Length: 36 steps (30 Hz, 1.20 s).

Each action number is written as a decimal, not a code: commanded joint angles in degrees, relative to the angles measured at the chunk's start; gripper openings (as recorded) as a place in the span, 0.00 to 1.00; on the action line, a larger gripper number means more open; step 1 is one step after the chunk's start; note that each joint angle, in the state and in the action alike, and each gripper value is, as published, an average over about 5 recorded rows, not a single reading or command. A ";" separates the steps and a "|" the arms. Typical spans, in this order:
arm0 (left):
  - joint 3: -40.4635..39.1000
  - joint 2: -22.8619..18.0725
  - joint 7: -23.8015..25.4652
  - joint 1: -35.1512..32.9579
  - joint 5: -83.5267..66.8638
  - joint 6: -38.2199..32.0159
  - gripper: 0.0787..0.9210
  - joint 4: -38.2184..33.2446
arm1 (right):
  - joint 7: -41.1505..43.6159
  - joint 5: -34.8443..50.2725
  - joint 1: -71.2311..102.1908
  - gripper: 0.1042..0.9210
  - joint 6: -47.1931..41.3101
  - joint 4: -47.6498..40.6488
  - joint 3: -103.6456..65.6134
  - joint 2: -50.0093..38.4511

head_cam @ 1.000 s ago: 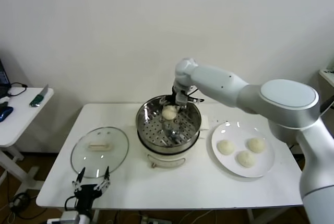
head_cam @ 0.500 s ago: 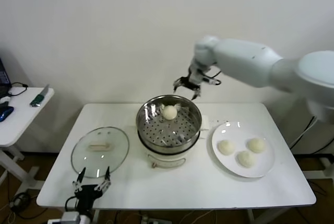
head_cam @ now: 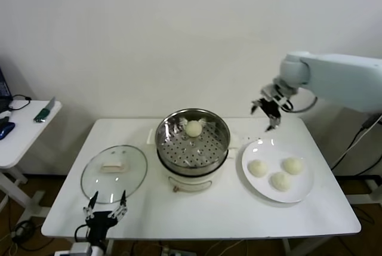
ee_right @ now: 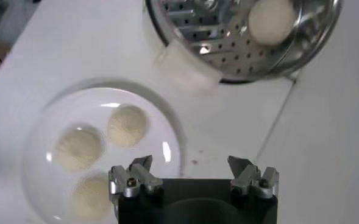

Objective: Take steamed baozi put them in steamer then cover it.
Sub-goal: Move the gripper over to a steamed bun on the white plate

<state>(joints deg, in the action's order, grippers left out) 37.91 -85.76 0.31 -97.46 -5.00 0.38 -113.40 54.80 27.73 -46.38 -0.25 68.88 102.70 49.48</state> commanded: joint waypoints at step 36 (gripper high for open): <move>0.47 -1.22 -0.10 -1.03 1.23 -0.72 0.88 -0.12 | -4.70 -9.04 29.45 0.86 -15.11 -8.56 -20.13 2.70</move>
<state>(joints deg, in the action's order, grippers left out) 38.43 -87.01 0.21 -98.47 -3.83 -0.35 -113.61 50.69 19.78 -18.82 -14.78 61.36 83.80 51.63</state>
